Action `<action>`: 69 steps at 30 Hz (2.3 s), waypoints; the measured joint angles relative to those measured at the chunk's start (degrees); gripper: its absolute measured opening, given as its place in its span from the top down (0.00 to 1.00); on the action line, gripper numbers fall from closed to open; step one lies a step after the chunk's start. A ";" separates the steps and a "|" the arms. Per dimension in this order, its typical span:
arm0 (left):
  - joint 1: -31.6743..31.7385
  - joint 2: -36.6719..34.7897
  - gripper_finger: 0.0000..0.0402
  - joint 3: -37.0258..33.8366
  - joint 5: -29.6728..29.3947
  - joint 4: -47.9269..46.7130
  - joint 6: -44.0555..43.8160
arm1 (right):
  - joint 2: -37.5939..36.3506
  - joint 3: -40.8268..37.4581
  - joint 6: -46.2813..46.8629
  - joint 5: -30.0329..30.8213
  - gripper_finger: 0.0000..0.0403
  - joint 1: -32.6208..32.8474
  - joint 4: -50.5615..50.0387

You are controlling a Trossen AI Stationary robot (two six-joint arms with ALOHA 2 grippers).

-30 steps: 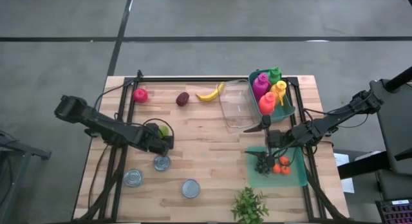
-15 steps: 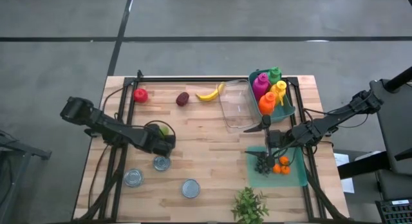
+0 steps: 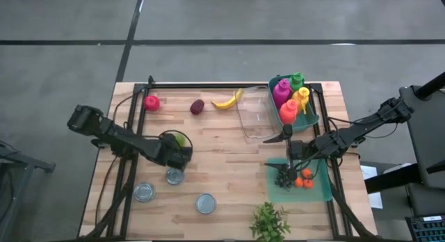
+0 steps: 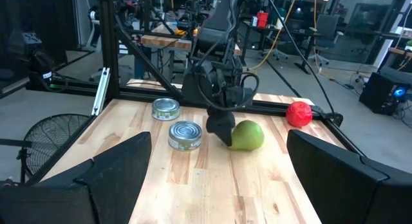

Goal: Pick & Place Food Item
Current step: Put the pear into the green transparent bin

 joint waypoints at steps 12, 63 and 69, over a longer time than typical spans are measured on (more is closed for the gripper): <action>0.49 -5.70 0.14 -0.66 -3.49 1.38 11.10 | 0.02 0.00 0.00 0.00 0.11 0.00 0.00; 15.21 -3.36 0.14 0.42 0.85 23.53 36.43 | 0.02 0.00 0.02 0.00 0.11 0.00 0.00; 14.17 1.99 0.14 0.55 3.50 35.03 39.64 | 0.02 0.00 0.01 0.01 0.11 0.00 0.00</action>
